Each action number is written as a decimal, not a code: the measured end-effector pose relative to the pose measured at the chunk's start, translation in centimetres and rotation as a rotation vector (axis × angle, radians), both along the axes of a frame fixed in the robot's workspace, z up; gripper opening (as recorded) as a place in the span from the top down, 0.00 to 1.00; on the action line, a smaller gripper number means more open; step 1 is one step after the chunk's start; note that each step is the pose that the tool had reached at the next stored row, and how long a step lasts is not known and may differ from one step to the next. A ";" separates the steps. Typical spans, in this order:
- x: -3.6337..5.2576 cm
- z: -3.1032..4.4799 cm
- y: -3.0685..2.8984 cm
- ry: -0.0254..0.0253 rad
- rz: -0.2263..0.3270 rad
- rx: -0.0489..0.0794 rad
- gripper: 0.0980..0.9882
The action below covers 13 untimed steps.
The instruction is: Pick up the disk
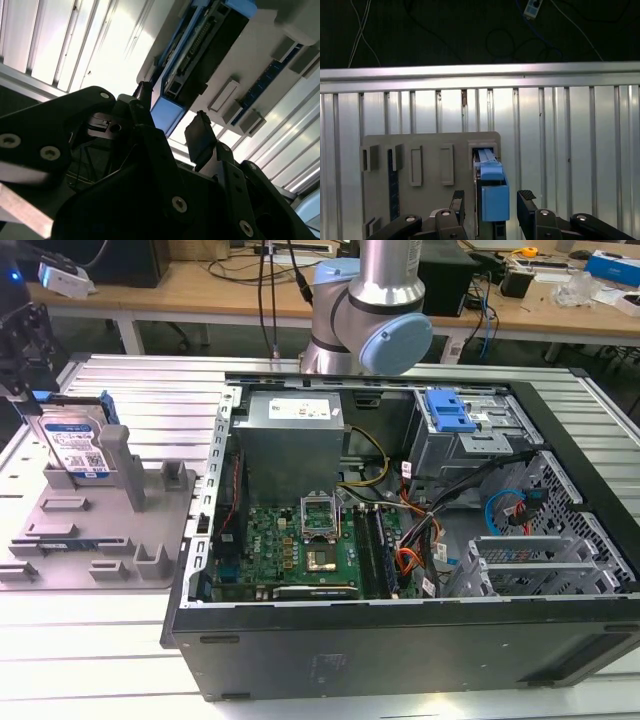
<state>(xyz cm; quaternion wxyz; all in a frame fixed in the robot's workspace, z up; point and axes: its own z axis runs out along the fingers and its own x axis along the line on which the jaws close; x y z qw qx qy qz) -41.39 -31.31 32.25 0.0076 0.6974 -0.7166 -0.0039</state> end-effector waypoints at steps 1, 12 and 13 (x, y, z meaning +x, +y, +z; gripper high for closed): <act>0.01 -0.07 -0.01 0.0000 0.000 0.000 0.50; 0.10 -0.83 -0.05 0.0002 0.000 0.000 0.50; 0.10 -0.89 -0.05 0.0001 0.000 0.000 0.50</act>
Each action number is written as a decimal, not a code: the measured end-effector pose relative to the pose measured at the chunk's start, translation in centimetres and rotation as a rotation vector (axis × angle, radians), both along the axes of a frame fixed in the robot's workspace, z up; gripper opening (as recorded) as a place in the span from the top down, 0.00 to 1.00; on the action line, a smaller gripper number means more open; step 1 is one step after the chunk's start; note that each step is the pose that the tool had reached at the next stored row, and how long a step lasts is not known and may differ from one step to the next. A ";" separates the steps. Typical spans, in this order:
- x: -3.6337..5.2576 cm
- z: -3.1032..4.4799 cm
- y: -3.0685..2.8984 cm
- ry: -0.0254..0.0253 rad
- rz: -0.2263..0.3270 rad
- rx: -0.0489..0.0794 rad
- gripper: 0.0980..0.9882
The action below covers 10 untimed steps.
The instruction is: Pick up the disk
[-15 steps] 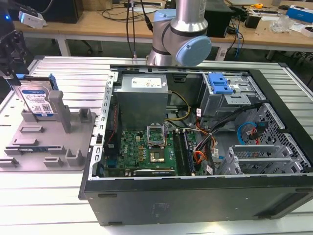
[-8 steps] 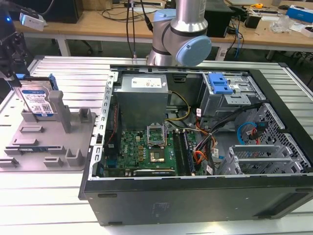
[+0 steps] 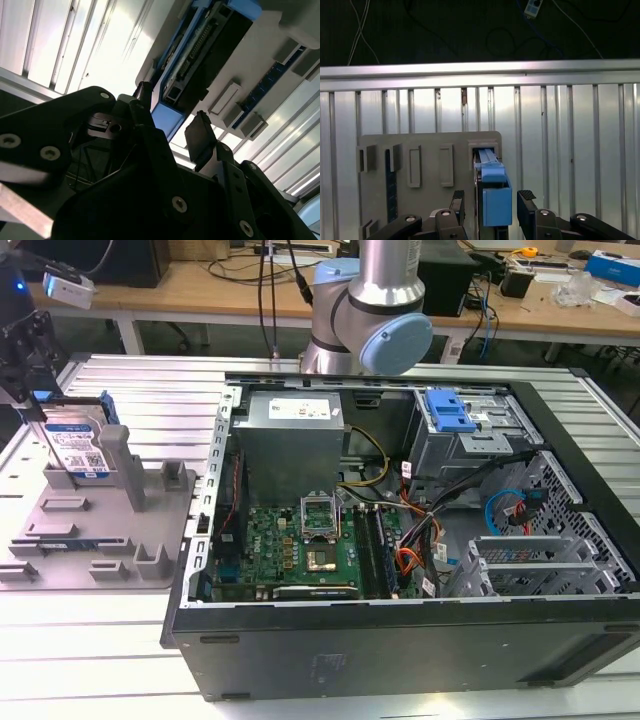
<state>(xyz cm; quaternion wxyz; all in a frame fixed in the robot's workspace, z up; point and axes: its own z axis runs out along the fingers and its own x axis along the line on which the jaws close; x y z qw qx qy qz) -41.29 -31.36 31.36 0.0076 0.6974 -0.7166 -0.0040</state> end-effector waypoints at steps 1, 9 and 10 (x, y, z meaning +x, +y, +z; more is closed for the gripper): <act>0.00 -0.04 0.00 0.0000 0.000 0.000 0.50; 0.00 -0.55 0.00 0.0000 0.000 0.000 0.50; 0.00 -0.60 0.00 0.0000 0.000 0.000 0.50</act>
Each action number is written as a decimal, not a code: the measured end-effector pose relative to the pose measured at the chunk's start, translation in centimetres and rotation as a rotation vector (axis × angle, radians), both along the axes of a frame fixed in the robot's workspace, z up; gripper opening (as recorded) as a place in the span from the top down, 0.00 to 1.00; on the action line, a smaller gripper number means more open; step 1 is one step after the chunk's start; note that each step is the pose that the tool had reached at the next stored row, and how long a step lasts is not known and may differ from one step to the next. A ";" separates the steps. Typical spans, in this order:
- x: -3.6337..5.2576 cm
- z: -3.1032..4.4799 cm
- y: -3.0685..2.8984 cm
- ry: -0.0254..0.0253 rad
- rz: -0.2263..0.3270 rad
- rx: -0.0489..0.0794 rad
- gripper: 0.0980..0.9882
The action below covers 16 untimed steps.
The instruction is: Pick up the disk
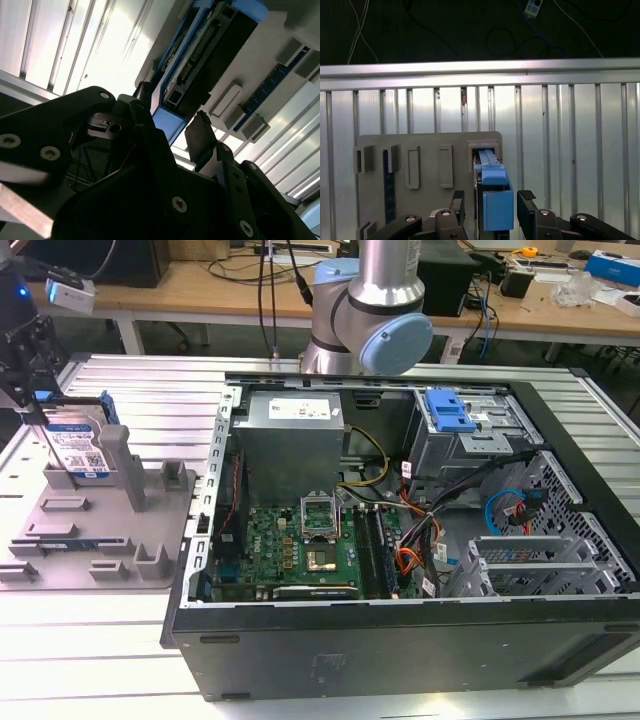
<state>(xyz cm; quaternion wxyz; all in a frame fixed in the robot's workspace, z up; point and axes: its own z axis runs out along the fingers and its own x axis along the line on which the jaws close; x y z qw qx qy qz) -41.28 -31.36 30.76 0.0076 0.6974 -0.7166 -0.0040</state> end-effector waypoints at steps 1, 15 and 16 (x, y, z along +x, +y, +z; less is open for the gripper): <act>0.00 -0.04 0.00 0.0000 0.000 0.000 0.50; 0.00 -0.53 0.00 0.0000 0.000 0.000 0.67; 0.00 -0.55 0.00 0.0000 0.000 0.000 0.67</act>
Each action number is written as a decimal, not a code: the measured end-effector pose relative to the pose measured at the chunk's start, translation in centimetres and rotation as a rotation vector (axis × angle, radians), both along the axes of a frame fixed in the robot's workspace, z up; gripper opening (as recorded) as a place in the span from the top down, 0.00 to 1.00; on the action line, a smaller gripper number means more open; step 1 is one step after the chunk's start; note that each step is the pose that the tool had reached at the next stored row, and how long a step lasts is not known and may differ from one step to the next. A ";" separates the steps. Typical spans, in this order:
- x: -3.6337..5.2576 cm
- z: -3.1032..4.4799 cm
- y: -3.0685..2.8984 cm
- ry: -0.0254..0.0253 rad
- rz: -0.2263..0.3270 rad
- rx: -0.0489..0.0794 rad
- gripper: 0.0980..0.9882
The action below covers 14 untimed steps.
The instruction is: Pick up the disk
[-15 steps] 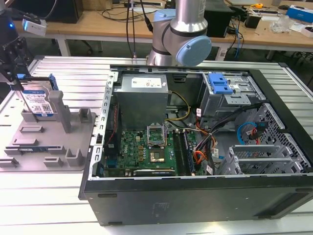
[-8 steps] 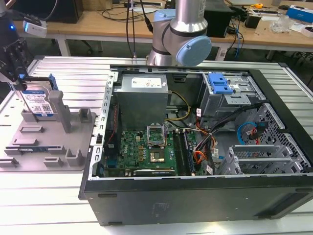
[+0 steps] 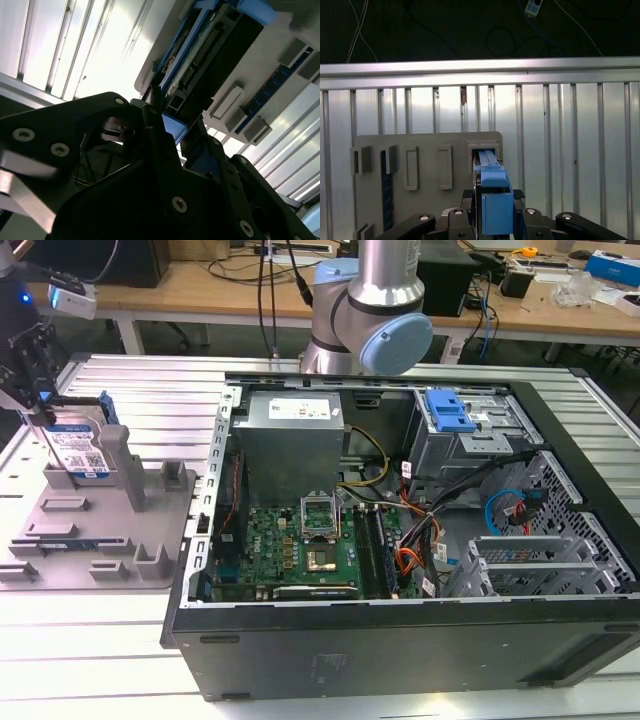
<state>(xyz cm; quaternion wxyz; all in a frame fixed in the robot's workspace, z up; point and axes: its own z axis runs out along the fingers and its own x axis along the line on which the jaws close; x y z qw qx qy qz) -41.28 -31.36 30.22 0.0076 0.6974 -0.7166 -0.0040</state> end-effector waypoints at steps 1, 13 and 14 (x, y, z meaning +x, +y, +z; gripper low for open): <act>0.00 0.00 0.00 0.0000 0.000 0.000 0.67; 0.00 0.97 0.00 -0.0001 0.000 0.000 0.70; 0.00 1.86 0.00 0.0000 0.000 0.000 0.70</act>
